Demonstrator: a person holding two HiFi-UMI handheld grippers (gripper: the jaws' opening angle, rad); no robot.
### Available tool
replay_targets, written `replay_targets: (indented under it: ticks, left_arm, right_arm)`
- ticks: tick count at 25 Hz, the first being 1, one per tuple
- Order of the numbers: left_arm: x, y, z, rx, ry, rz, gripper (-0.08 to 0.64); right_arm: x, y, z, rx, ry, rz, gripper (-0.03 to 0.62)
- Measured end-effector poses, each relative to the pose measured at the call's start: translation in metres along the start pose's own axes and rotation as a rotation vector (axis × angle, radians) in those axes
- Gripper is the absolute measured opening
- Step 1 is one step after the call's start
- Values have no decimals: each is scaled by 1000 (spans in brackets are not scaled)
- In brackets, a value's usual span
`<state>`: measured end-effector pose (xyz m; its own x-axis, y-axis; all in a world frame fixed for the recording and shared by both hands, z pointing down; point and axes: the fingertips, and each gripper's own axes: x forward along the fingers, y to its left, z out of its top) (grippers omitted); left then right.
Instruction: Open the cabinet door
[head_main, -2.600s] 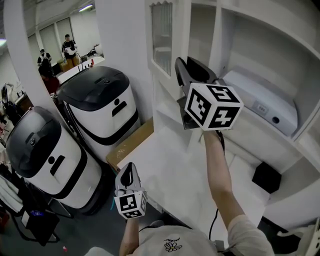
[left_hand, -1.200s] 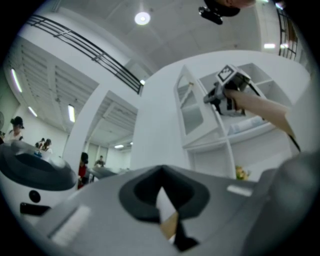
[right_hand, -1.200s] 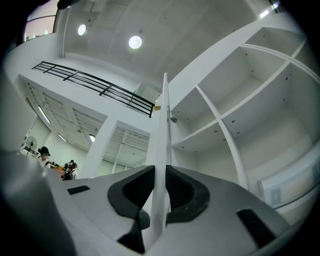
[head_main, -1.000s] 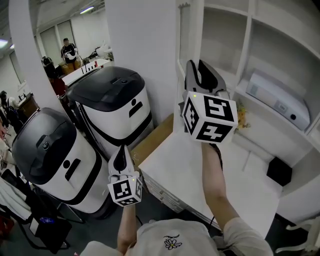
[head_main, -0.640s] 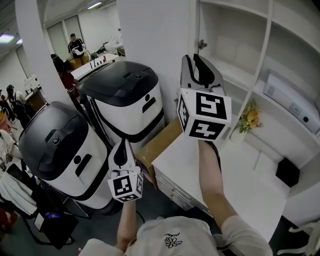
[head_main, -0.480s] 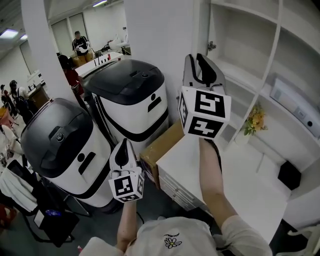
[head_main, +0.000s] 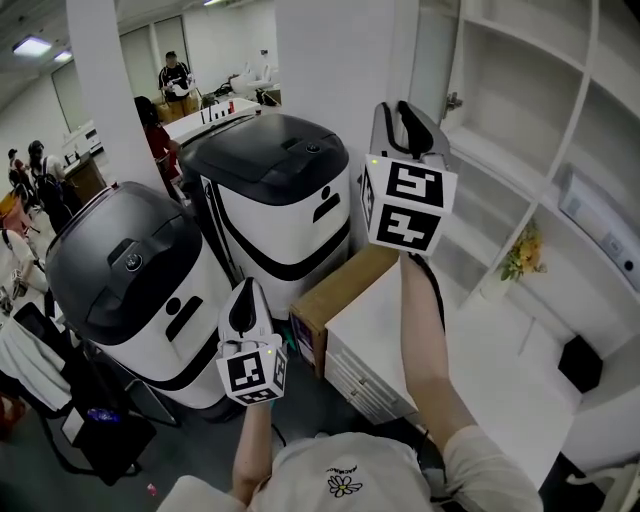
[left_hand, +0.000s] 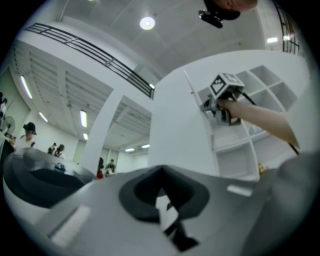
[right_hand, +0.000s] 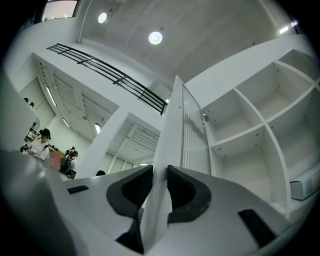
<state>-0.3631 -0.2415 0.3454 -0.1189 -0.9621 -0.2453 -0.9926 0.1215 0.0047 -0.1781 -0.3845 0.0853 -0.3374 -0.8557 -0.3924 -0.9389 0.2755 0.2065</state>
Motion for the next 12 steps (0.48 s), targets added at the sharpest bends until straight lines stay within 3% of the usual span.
replay_targets:
  ticks: [12]
  left_arm:
    - [-4, 32, -4, 17, 14, 46, 5]
  right_arm:
    - [33, 29, -11, -23, 28, 33, 87]
